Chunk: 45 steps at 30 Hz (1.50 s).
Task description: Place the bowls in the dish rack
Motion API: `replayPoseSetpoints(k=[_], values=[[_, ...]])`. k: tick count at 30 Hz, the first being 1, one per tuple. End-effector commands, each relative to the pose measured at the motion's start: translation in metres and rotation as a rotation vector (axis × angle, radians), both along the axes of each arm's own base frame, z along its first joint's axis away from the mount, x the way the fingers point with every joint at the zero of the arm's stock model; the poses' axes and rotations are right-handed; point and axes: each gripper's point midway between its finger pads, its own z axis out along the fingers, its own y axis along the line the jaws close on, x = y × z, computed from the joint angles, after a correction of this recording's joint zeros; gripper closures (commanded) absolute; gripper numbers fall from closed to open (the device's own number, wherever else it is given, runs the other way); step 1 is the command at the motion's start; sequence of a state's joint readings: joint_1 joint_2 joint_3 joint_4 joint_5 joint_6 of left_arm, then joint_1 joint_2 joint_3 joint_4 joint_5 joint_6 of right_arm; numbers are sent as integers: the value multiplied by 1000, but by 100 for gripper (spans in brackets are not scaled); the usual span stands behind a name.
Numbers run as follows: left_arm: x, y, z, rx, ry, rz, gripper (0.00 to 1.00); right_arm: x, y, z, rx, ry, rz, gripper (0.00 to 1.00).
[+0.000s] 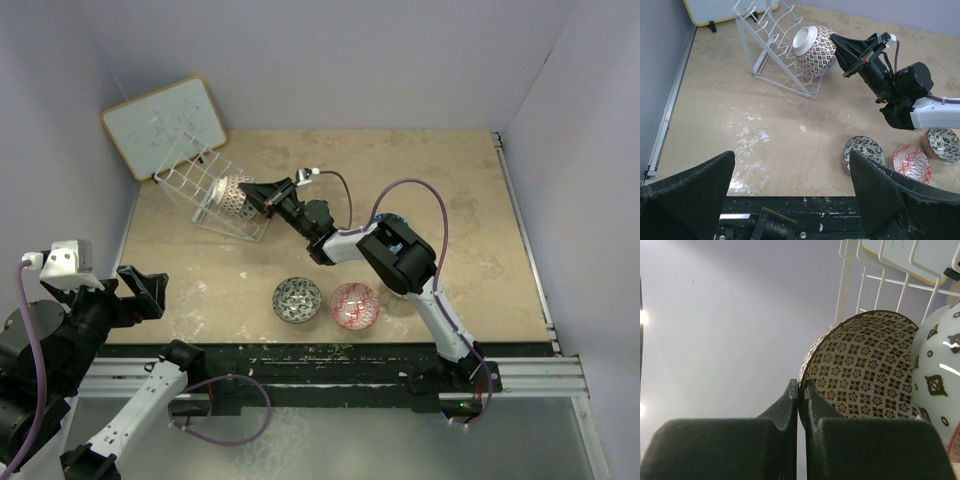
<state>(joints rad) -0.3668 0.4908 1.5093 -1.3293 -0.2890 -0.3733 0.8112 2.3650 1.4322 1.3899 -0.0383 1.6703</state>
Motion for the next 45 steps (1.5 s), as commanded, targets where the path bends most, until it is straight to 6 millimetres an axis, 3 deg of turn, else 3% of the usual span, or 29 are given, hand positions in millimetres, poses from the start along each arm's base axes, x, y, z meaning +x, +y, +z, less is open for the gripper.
replayPoseSetpoints(k=[1, 17, 26, 38, 45], values=[[-2, 4, 9, 12, -31, 10, 1, -2, -14, 55, 135, -83, -30, 100], [-3, 5, 6, 15, -21, 12, 1, 24, -6, 53, 151, -68, -54, 100], [-5, 6, 5, 13, -20, 14, 1, 29, -2, 41, 139, -27, -49, 99], [-7, 6, 8, 6, -28, 15, 1, 31, -4, 27, 85, 37, -64, 66], [-7, 7, 11, 6, -34, 18, 1, 31, -3, 25, 36, 56, -64, 62]])
